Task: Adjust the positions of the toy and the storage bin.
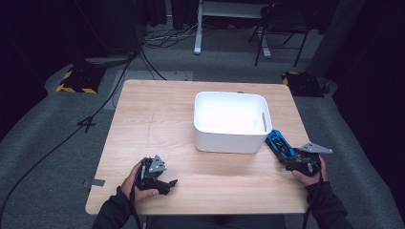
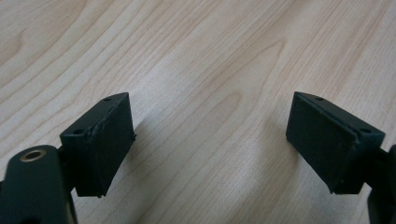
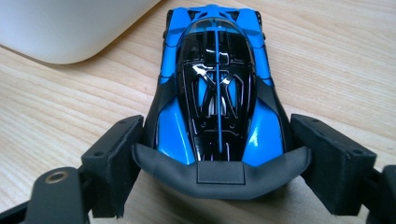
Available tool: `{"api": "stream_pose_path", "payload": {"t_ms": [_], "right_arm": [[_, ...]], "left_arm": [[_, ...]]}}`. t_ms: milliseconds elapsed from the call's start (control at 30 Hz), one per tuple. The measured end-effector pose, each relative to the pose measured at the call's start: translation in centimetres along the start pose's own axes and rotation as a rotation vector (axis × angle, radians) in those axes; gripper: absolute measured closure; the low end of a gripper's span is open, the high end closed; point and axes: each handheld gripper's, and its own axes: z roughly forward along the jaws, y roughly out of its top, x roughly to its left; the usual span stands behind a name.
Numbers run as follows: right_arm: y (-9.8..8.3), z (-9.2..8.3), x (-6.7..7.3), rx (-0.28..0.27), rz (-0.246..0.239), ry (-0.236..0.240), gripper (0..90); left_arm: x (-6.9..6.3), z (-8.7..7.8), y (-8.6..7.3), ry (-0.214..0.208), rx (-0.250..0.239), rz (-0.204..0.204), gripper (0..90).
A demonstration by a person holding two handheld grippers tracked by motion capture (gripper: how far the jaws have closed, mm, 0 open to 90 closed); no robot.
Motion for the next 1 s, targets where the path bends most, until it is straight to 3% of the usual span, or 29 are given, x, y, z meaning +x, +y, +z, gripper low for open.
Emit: {"api": "stream_pose_path", "payload": {"t_ms": [67,200,233,267,400,533,567,900,1000], "right_arm": [[0.1,0.1,0.2,-0.002,-0.014,-0.009,20.2],[0.3,0.5,0.3,0.021,-0.042,-0.020,19.5],[0.3,0.5,0.3,0.021,-0.042,-0.020,19.5],[0.4,0.9,0.0,0.055,-0.023,0.000,16.4],[0.5,1.0,-0.2,0.065,-0.010,0.019,14.0],[0.5,1.1,-0.2,0.065,-0.006,0.019,15.6],[0.5,0.9,-0.2,0.048,-0.001,0.021,23.6],[0.5,0.8,-0.2,0.047,-0.007,0.012,24.3],[0.4,0.5,-0.2,0.018,-0.002,0.011,24.4]], "left_arm": [[-0.1,0.0,-0.2,0.002,-0.008,-0.025,15.0],[-0.1,0.0,-0.2,0.019,-0.008,-0.019,14.9],[-0.1,0.0,-0.2,0.019,-0.008,-0.019,14.9],[-0.1,0.0,-0.1,0.018,-0.008,-0.019,14.8],[-0.2,0.0,-0.1,0.018,-0.011,-0.022,14.7],[-0.1,0.0,-0.1,0.010,-0.008,-0.020,14.7],[0.0,0.1,-0.1,0.007,-0.007,-0.012,14.6],[0.0,0.1,-0.1,0.003,-0.005,-0.011,14.6],[0.0,0.1,-0.1,0.002,-0.005,-0.011,14.6]]}}
